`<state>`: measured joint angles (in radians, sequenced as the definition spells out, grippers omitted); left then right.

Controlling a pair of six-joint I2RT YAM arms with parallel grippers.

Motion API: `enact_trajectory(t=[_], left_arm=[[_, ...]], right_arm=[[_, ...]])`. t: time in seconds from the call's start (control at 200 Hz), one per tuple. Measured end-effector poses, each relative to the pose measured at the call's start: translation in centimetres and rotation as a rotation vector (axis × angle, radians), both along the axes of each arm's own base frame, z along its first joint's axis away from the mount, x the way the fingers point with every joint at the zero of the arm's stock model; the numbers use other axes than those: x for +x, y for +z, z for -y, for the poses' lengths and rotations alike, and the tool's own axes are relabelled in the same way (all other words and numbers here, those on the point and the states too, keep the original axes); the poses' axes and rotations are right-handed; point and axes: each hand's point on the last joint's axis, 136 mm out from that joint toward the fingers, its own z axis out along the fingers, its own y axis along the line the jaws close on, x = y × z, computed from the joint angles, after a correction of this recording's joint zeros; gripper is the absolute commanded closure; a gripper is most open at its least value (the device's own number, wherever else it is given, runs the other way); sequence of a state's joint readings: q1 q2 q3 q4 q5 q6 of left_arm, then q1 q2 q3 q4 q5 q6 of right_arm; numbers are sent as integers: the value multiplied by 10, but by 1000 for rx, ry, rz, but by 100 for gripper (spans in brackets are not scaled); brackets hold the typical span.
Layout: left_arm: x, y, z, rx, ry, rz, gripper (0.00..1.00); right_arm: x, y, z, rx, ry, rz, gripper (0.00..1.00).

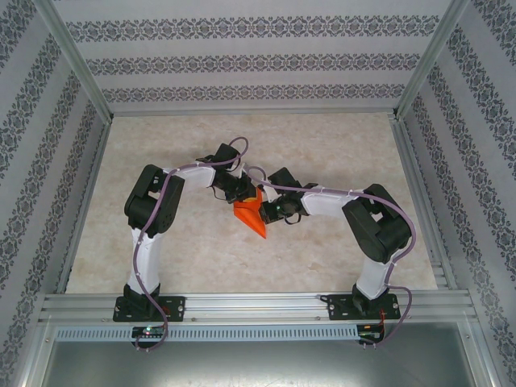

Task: Fold a paper plane with a square sheet of paper (fold left side to right side)
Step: Third fold the triangle at the center of the table.

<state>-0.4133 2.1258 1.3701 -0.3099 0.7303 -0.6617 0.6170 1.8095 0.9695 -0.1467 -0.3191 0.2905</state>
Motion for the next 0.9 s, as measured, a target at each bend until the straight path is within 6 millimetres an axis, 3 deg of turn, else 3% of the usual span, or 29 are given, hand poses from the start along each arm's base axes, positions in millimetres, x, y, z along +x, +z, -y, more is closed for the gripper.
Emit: enact_trajectory(t=[0.395, 0.644, 0.899], left_arm=[[0, 3, 2, 9, -14, 6, 81], [15, 30, 6, 15, -39, 51, 69], [43, 57, -19, 39, -6, 110, 75]], right_arm=[[-2, -3, 2, -16, 6, -10, 100], [-2, -3, 2, -19, 15, -7, 100], [-1, -4, 2, -28, 21, -1, 100]])
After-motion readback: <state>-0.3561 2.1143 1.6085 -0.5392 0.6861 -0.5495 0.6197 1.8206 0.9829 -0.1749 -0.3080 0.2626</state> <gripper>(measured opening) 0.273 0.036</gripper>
